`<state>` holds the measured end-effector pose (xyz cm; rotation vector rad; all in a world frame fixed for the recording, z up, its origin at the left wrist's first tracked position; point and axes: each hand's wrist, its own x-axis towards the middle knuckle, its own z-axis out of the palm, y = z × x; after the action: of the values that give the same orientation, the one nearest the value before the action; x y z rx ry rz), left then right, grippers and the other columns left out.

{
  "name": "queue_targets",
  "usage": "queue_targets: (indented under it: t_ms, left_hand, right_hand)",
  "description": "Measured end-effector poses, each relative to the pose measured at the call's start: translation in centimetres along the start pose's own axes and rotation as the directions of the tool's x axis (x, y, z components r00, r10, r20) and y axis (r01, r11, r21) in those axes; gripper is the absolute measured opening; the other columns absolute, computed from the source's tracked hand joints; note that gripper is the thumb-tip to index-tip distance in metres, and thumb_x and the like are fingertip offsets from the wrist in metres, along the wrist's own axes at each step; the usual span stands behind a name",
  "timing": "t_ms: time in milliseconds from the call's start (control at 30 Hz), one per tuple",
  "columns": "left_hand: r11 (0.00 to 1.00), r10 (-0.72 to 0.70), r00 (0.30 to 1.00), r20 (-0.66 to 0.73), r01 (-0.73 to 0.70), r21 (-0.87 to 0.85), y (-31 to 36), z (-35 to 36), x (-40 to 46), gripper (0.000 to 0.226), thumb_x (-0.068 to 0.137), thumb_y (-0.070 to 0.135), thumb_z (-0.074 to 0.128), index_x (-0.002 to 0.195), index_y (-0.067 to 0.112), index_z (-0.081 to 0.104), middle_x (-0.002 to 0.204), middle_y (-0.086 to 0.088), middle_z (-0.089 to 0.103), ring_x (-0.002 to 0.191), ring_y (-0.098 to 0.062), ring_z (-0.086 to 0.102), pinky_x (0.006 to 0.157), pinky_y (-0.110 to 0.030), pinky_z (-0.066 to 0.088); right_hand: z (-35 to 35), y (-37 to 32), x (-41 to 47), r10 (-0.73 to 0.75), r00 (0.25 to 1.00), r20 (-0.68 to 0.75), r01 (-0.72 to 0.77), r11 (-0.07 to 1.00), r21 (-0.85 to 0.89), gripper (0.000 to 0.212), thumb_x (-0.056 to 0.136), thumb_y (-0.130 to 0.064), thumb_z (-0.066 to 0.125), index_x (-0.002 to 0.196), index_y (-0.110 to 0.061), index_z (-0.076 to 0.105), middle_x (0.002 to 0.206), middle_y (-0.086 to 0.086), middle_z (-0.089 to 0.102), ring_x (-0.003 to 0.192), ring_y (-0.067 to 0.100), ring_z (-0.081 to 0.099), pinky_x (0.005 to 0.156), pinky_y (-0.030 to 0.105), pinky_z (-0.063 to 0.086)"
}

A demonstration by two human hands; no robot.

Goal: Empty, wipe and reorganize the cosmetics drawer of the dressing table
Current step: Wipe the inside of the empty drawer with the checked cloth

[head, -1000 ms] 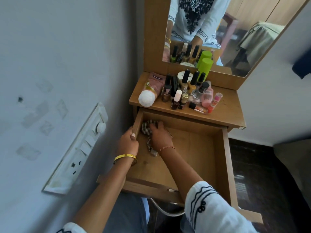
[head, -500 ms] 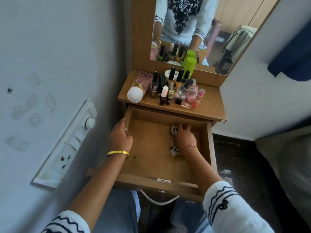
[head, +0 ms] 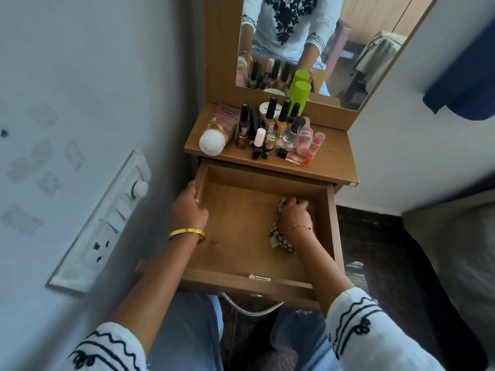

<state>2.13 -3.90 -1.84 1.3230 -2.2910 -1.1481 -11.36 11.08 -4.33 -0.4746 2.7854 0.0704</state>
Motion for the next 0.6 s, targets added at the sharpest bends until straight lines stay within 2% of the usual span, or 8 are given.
queue_targets:
  t_ms: [100,233,367,500,600]
  left_hand:
    - [1.000,0.001,1.000,-0.008,-0.001,-0.016,0.0,0.0,0.0,0.058,0.090,-0.005,0.041,0.143,0.016,0.031,0.140,-0.015,0.046,0.125,-0.036,0.046,0.101,-0.042,0.042]
    - [1.000,-0.005,1.000,-0.007,0.005,-0.018,0.2,-0.4,-0.1,0.056,0.091,-0.003,0.039,0.143,0.018,0.032,0.140,-0.014,0.047,0.125,-0.035,0.046,0.101,-0.040,0.041]
    - [0.998,-0.018,1.000,0.000,0.018,-0.066,0.2,-0.7,0.1,0.056,0.089,-0.003,0.039,0.141,0.018,0.036,0.139,-0.015,0.047,0.124,-0.036,0.046,0.102,-0.040,0.040]
    - [0.995,-0.025,1.000,-0.013,0.023,-0.092,0.2,-0.6,0.2,0.053,0.090,-0.003,0.036,0.140,0.017,0.039,0.137,-0.017,0.049,0.120,-0.037,0.049,0.101,-0.039,0.041]
    - [0.996,-0.021,0.999,-0.024,0.019,-0.087,0.2,-0.5,0.0,0.053,0.092,-0.002,0.034,0.140,0.018,0.038,0.136,-0.016,0.050,0.116,-0.038,0.052,0.097,-0.041,0.045]
  right_hand:
    - [0.4,-4.0,-1.0,-0.240,0.971,0.004,0.239,0.964,-0.115,0.052,0.095,-0.012,0.045,0.140,0.002,0.023,0.139,0.025,0.032,0.121,0.041,0.042,0.093,0.044,0.051]
    - [-0.3,-9.1,-2.0,-0.372,0.923,0.098,0.369,0.928,0.048,0.053,0.093,-0.006,0.045,0.142,-0.009,0.024,0.142,0.026,0.025,0.123,0.045,0.043,0.095,0.056,0.046]
    - [0.1,-9.5,-3.0,-0.553,0.817,0.165,0.531,0.832,0.160,0.058,0.090,-0.013,0.054,0.142,-0.019,0.029,0.146,0.016,0.022,0.119,0.038,0.048,0.100,0.045,0.046]
    - [0.8,-7.8,-4.4,-0.619,0.749,0.236,0.604,0.784,0.140,0.073,0.081,-0.011,0.065,0.143,-0.026,0.029,0.141,0.012,0.025,0.117,0.037,0.048,0.099,0.040,0.046]
    - [0.2,-5.9,-3.5,-0.560,0.802,0.208,0.549,0.828,0.112,0.069,0.082,-0.012,0.064,0.142,-0.024,0.031,0.141,0.014,0.027,0.115,0.038,0.051,0.097,0.040,0.047]
